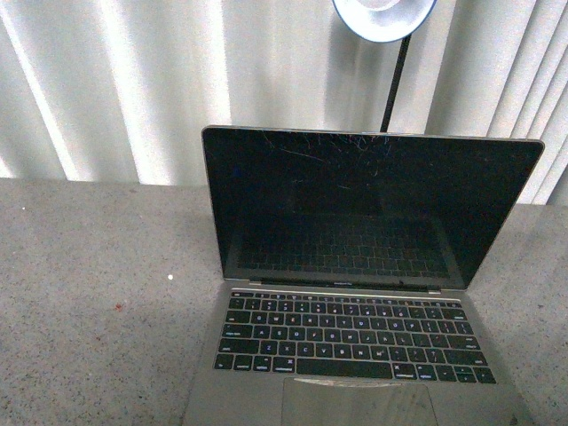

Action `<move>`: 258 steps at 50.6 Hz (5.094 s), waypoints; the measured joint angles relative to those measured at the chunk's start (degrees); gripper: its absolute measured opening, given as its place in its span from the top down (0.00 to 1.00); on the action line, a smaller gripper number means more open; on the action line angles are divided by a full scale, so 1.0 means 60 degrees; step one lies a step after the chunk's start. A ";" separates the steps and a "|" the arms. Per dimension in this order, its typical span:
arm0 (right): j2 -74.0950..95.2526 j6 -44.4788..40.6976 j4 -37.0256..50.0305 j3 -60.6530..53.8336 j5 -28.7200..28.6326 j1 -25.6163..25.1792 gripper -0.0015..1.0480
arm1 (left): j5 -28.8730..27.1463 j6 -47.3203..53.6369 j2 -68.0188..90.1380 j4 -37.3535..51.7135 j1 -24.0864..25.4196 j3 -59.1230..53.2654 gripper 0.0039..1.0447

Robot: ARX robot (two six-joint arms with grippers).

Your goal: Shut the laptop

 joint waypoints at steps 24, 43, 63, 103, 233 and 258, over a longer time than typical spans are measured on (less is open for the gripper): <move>0.0000 0.0000 0.0000 0.0000 0.0000 0.0000 0.07 | 0.0000 0.0000 0.0000 0.0000 0.0000 0.0000 0.06; 0.0000 0.0000 0.0000 0.0000 0.0000 0.0004 0.07 | 0.0000 0.0000 0.0000 0.0000 0.0000 0.0000 0.06; 0.0000 0.0000 0.0000 0.0000 0.0000 0.0000 0.07 | 0.0000 0.0000 0.0000 0.0000 0.0000 0.0000 0.06; 1.1948 -0.1541 0.6444 0.5078 -0.1774 -0.3173 0.07 | 0.0845 0.1475 1.1646 0.5628 0.0215 0.3741 0.06; 1.8691 -1.3041 -0.3978 1.4790 -0.5719 -0.1249 0.97 | 0.0896 1.0597 1.8236 -0.4787 -0.2481 1.5413 0.96; 1.8761 -1.2535 -0.5020 1.5085 -0.6116 -0.1086 0.97 | 0.1344 1.0255 1.8345 -0.5184 -0.2794 1.5559 0.97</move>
